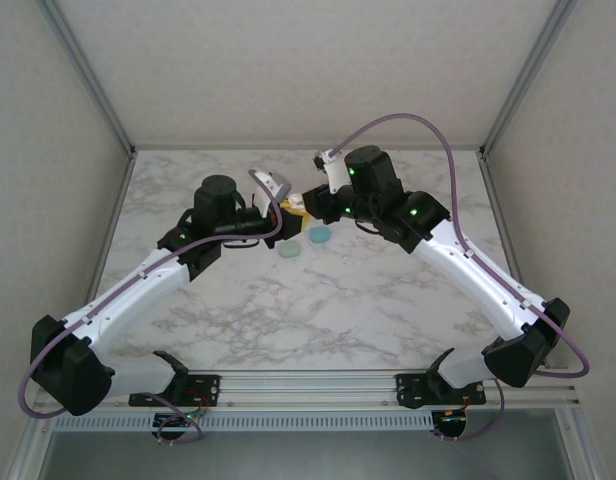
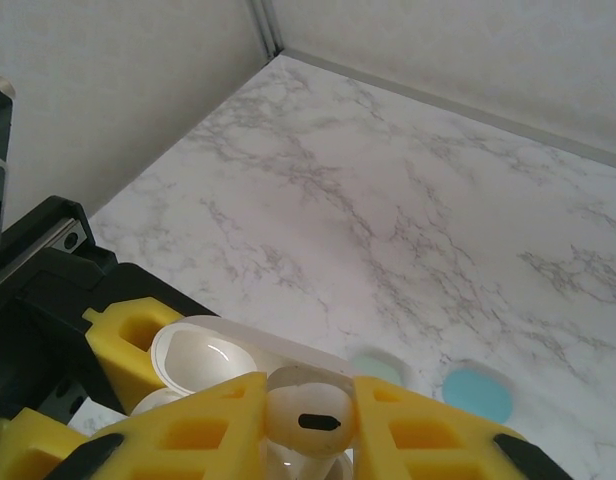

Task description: Insert the wireless bluetooth earbuds into the charging case

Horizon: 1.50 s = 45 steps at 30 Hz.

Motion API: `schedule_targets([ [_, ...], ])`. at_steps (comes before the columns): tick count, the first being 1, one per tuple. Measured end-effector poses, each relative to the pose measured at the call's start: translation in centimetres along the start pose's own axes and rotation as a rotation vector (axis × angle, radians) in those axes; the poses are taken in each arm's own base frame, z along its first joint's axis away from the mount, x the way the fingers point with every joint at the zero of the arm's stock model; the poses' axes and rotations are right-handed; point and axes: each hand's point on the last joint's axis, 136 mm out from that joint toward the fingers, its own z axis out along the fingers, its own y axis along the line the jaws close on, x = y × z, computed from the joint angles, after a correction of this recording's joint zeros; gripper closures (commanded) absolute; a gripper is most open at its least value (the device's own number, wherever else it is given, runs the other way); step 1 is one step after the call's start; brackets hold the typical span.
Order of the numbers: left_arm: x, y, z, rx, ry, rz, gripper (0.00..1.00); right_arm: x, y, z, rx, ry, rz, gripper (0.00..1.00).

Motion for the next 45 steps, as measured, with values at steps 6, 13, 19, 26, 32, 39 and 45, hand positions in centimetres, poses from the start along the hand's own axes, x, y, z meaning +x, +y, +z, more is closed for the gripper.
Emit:
schedule_targets([
  [6, 0.1, 0.1, 0.1, -0.003, 0.002, -0.018, 0.88, 0.2, 0.0, 0.1, -0.001, -0.005, -0.025, 0.74],
  [13, -0.2, 0.2, 0.1, -0.010, -0.011, -0.034, 0.89, 0.6, 0.1, 0.0, -0.016, -0.021, -0.054, 0.71],
  [19, -0.5, 0.2, 0.1, -0.012, -0.020, -0.032, 0.89, 0.3, 0.3, 0.0, -0.024, -0.032, -0.055, 0.68],
  [26, -0.5, 0.2, 0.1, -0.008, -0.020, -0.027, 0.89, 0.3, 0.3, -0.2, -0.028, -0.035, -0.051, 0.61],
  [32, -0.6, -0.1, -0.1, 0.001, -0.023, -0.002, 0.89, 0.2, 0.3, -0.5, -0.035, -0.036, -0.040, 0.50],
  [39, -0.7, -0.5, -0.2, 0.017, -0.026, 0.036, 0.89, 0.3, 0.4, -0.9, -0.051, -0.025, -0.006, 0.40],
  [45, -0.9, -0.6, -0.3, 0.017, -0.030, 0.058, 0.89, 0.2, 1.8, -1.7, -0.128, -0.025, 0.034, 0.34],
])
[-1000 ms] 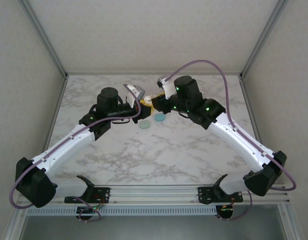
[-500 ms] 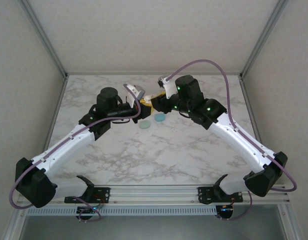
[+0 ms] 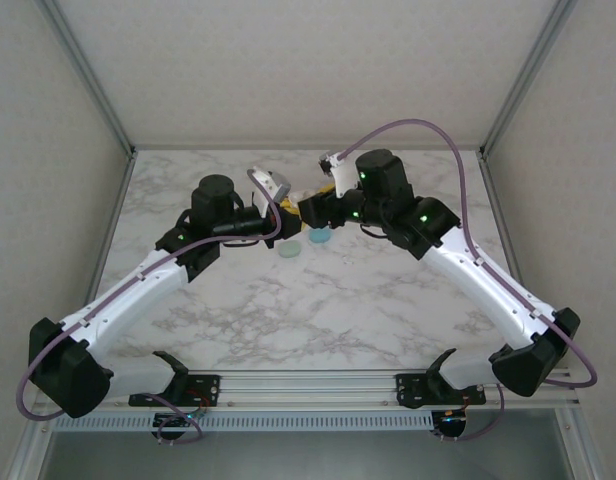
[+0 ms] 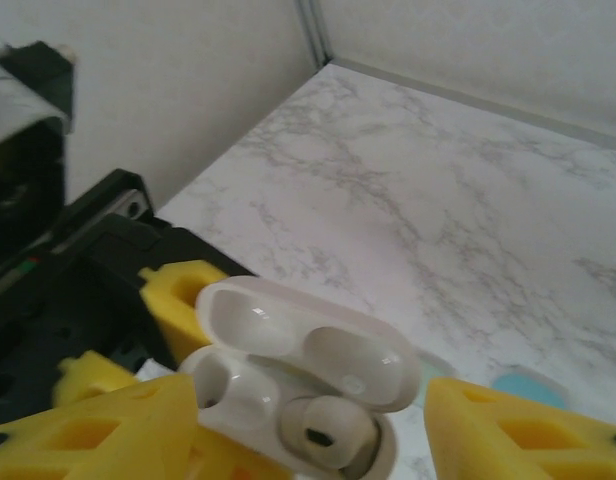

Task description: Insert the wireless bluetooth earbuds into the charging case

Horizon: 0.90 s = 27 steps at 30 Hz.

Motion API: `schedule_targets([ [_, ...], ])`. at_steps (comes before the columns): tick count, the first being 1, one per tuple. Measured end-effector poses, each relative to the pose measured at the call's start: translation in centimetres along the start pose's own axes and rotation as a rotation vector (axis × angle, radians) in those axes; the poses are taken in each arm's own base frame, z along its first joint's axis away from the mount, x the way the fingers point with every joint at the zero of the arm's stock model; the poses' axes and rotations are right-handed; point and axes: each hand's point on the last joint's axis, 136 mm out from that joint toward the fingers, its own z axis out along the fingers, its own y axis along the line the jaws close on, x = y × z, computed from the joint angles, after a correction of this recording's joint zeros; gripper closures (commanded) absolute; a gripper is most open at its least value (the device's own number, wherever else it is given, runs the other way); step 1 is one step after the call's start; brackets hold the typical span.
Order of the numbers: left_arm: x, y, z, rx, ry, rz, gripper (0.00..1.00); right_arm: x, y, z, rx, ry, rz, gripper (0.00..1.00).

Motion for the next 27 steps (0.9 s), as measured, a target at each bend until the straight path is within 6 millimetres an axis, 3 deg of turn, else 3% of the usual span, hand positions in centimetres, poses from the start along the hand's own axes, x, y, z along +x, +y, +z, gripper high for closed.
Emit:
schedule_targets([
  [7, -0.3, -0.2, -0.1, 0.000, -0.006, 0.032, 0.89, -0.5, 1.2, -1.3, -0.052, -0.020, 0.052, 0.30],
  [17, -0.8, -0.5, -0.6, -0.004, -0.021, 0.091, 0.90, -1.4, -0.5, -2.7, 0.016, -0.061, 0.131, 0.34],
  [20, -1.0, -0.6, -1.0, -0.014, -0.024, 0.115, 0.90, -1.5, -2.8, -3.6, 0.086, -0.091, 0.192, 0.37],
  [23, -1.2, -0.6, -1.4, -0.032, -0.027, 0.131, 0.90, -0.8, -7.1, -5.1, 0.195, -0.117, 0.291, 0.41],
  [27, -1.4, -0.6, -2.1, -0.056, -0.040, 0.138, 0.90, 2.1, -12.8, -4.3, 0.344, -0.026, 0.412, 0.46],
])
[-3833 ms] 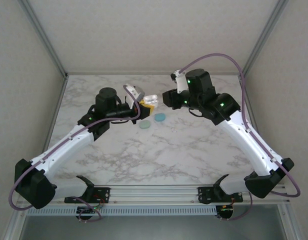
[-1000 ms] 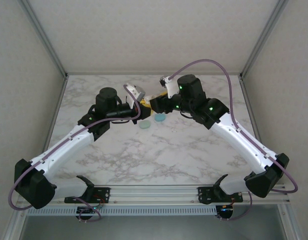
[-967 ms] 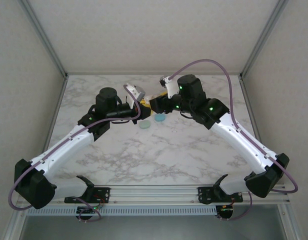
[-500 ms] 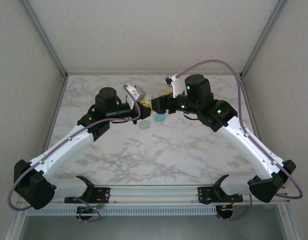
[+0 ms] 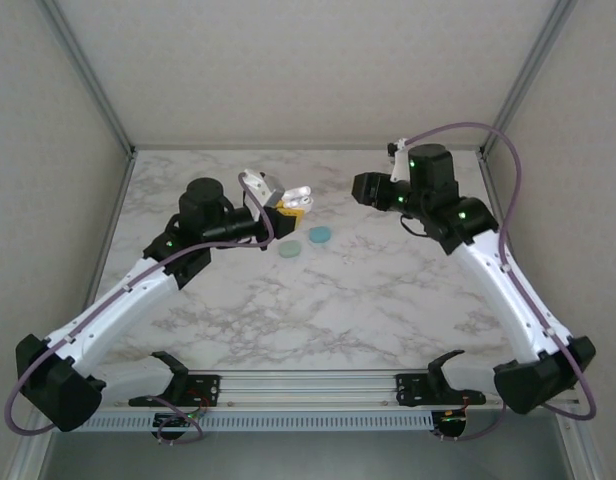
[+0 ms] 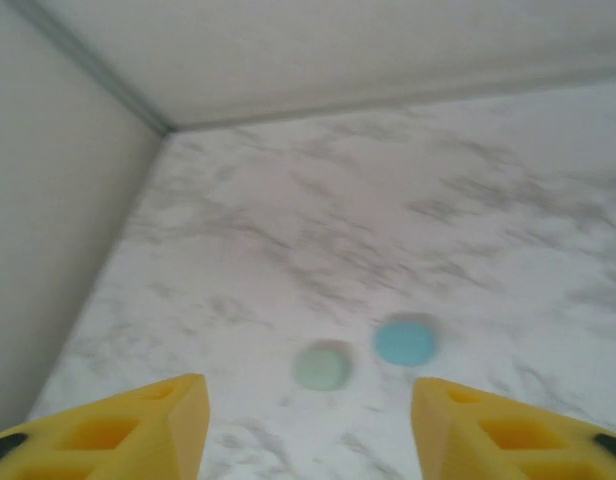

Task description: Insert the wireless bluetooth earbuds into the charging case

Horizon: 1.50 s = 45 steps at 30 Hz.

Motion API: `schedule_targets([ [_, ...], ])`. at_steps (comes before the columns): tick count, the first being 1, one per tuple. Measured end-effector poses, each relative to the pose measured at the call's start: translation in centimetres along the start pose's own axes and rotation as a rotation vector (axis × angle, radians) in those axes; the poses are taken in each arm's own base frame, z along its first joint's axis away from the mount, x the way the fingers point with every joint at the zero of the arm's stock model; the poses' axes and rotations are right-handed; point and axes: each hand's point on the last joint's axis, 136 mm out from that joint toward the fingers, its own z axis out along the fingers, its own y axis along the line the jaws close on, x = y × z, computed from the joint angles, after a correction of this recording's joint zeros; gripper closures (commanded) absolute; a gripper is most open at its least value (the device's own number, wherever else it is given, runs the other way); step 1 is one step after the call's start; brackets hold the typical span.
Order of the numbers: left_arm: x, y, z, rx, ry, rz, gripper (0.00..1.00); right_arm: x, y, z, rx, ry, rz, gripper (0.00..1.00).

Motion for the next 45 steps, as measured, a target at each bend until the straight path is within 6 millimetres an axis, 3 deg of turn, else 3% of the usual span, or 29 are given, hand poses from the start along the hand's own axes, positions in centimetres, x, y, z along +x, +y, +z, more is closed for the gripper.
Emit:
schedule_targets([
  [3, 0.0, -0.1, -0.4, -0.007, -0.006, 0.002, 0.89, 3.6, -3.3, 4.6, 0.093, 0.182, 0.003, 0.46],
  [7, -0.4, -0.1, -1.0, -0.025, -0.021, 0.011, 0.90, 10.8, -7.2, 10.4, 0.181, 0.504, -0.021, 0.45],
  [10, -0.8, -0.3, -1.3, -0.029, -0.032, 0.017, 0.89, 15.5, -9.4, 12.3, 0.233, 0.696, -0.045, 0.44],
  [12, -1.0, -0.3, -1.6, -0.032, -0.039, 0.020, 0.89, 17.2, -9.8, 12.7, 0.245, 0.775, -0.070, 0.43],
  [22, -1.1, -0.3, -2.0, -0.045, -0.041, 0.022, 0.90, 17.3, -8.7, 14.2, 0.222, 0.841, -0.211, 0.41],
  [45, -0.6, -0.2, -1.9, -0.050, -0.025, 0.013, 0.89, 18.5, -9.4, 14.9, 0.226, 0.933, -0.301, 0.41],
])
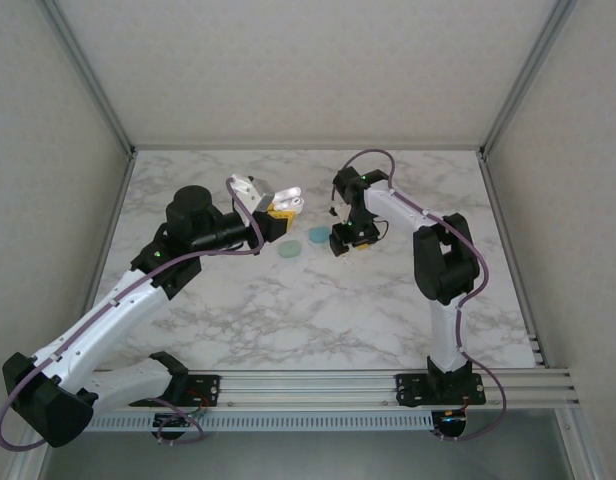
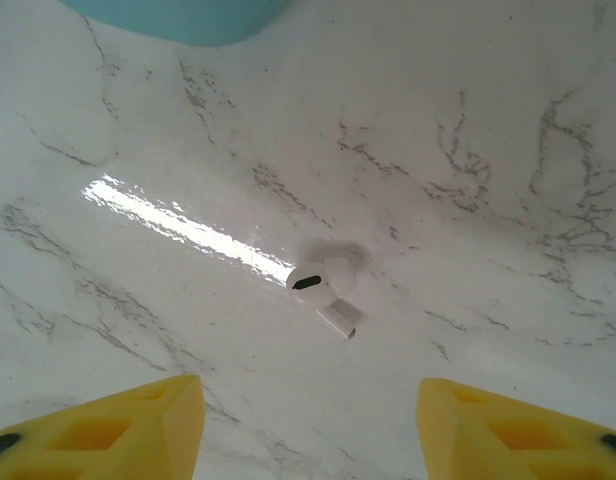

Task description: Insert the wireless bluetooth earbuds into the charging case

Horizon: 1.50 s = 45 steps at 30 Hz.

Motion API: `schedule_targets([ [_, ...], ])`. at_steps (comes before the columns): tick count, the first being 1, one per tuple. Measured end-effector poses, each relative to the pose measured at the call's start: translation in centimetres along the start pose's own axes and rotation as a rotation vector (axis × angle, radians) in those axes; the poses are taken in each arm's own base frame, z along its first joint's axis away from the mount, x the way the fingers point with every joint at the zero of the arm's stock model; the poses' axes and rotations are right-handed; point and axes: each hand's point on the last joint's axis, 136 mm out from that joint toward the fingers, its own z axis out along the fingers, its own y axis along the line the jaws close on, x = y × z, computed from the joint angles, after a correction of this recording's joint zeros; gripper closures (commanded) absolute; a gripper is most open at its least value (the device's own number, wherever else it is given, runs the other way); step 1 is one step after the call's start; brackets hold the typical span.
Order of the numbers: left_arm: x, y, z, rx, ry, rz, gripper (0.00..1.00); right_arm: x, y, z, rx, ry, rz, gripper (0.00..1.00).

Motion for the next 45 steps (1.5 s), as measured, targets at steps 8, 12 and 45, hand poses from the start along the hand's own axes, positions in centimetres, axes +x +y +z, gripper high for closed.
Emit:
schedule_targets([
  [8, 0.2, 0.0, 0.0, 0.000, 0.009, -0.004, 0.89, 0.5, -0.1, 1.7, 0.023, 0.059, -0.026, 0.51],
  [12, 0.4, 0.0, 0.0, 0.000, 0.016, -0.008, 0.90, 0.6, -0.2, 2.4, 0.026, 0.078, -0.031, 0.50],
  [45, 0.8, 0.1, 0.1, -0.003, 0.031, -0.015, 0.89, -0.5, -0.3, 4.9, 0.067, 0.106, -0.037, 0.63],
])
